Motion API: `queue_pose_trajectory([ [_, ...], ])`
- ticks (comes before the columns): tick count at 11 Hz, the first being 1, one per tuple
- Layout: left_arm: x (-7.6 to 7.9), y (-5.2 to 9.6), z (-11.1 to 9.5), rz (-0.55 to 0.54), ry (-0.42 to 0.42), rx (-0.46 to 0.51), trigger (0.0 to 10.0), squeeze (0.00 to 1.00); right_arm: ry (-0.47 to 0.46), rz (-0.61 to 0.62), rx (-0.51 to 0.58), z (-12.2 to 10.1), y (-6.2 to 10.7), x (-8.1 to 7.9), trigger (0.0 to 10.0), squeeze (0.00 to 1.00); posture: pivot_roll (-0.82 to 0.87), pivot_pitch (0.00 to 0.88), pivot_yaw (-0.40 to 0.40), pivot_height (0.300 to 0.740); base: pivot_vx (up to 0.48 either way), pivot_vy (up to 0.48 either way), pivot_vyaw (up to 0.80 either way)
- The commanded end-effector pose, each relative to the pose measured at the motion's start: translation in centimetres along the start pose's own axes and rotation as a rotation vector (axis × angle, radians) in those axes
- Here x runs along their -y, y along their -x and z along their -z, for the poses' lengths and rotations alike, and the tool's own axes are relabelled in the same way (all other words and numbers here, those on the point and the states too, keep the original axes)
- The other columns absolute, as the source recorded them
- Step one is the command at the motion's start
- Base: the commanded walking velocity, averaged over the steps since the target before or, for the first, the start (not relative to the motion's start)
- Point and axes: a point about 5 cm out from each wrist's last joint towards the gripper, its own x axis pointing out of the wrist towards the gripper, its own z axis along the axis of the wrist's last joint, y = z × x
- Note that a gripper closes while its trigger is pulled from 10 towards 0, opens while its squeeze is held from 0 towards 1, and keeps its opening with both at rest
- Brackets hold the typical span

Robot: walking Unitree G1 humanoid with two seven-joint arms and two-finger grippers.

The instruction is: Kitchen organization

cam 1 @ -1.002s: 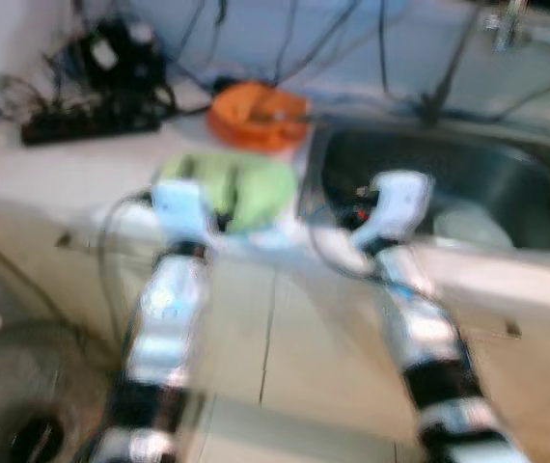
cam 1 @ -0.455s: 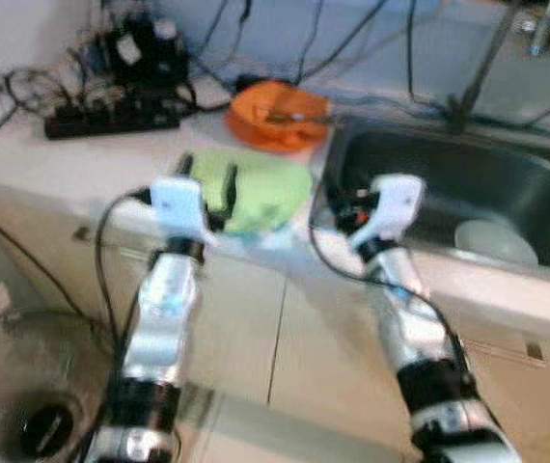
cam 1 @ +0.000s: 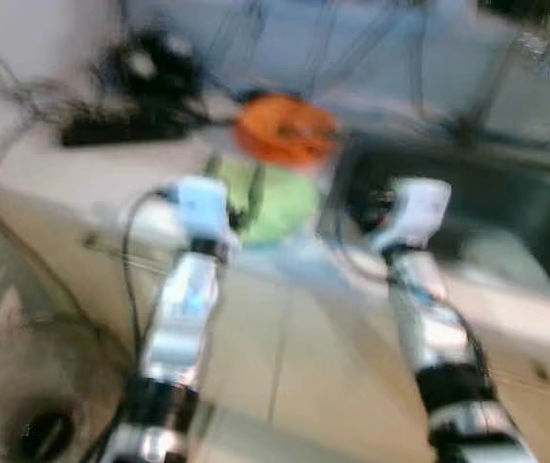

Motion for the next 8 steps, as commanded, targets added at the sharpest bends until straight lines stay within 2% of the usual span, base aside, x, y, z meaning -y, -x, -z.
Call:
queue_pose_trajectory([
  [1,-0.8,0.0,-0.2,-0.027,-0.017,0.006,10.0,0.00,-0.014,-0.034,0.014,-0.3,-0.4,-1.0,10.0,0.00,0.23,0.000,-0.052,0.740,0.334,0.000,0.00],
  [5,-0.7,0.1,-0.3,-0.014,-0.025,0.011,10.0,0.00,-0.028,-0.033,0.014,-0.2,-0.3,-1.2,10.0,0.00,0.23,0.000,-0.049,0.740,0.335,0.000,0.00],
  [7,-0.6,0.6,-0.7,0.023,-0.040,0.030,10.0,0.00,-0.028,-0.032,0.022,-0.1,-0.1,-1.3,10.0,0.00,0.23,0.000,-0.043,0.740,0.000,0.000,0.00],
  [8,-0.7,1.3,-0.7,0.043,-0.080,0.035,10.0,0.00,-0.014,-0.037,0.047,-0.4,0.3,-1.4,10.0,0.00,0.23,0.000,-0.041,0.740,0.000,0.000,0.00],
])
